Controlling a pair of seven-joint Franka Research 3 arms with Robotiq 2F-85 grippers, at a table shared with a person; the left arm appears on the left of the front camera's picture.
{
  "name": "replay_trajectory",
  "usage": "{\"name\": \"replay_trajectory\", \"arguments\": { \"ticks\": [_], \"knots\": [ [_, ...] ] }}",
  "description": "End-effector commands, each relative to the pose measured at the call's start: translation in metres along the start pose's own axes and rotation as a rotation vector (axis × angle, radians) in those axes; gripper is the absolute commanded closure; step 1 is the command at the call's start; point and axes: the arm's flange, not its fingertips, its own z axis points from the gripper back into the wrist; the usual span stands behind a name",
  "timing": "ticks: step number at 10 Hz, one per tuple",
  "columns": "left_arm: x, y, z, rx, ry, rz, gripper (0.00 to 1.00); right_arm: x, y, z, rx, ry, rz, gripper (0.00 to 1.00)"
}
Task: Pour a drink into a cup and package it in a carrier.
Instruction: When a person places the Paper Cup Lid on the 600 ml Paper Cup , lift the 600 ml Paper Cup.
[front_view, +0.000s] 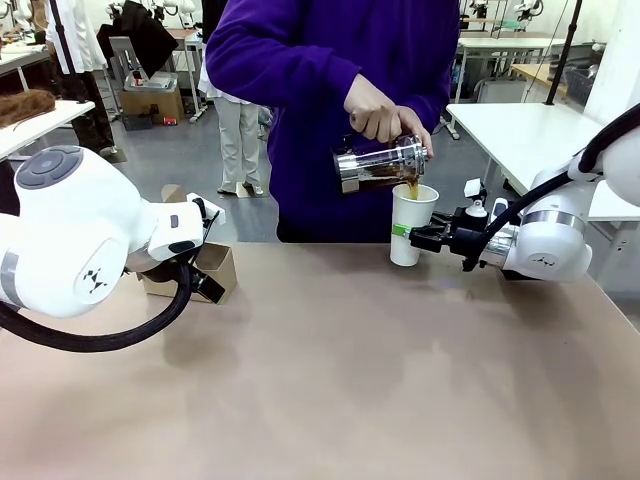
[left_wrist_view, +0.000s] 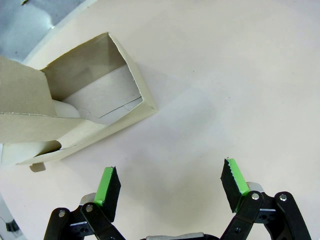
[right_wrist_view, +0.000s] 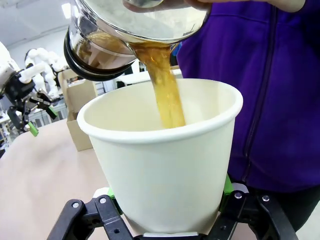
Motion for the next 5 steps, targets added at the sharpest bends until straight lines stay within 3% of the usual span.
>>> {"name": "replay_trajectory", "arguments": {
  "ticks": [1, 5],
  "knots": [
    [-0.0001, -0.0002, 0.0003, -0.001, -0.001, 0.0, 0.0, 0.0036, 0.0049, 0.0005, -0.001, 0.001, 0.0, 0.2],
    [-0.0001, -0.0002, 0.0003, -0.001, -0.001, 0.0, 0.0, 0.0036, 0.0049, 0.0005, -0.001, 0.001, 0.0, 0.2]
  ]
}}
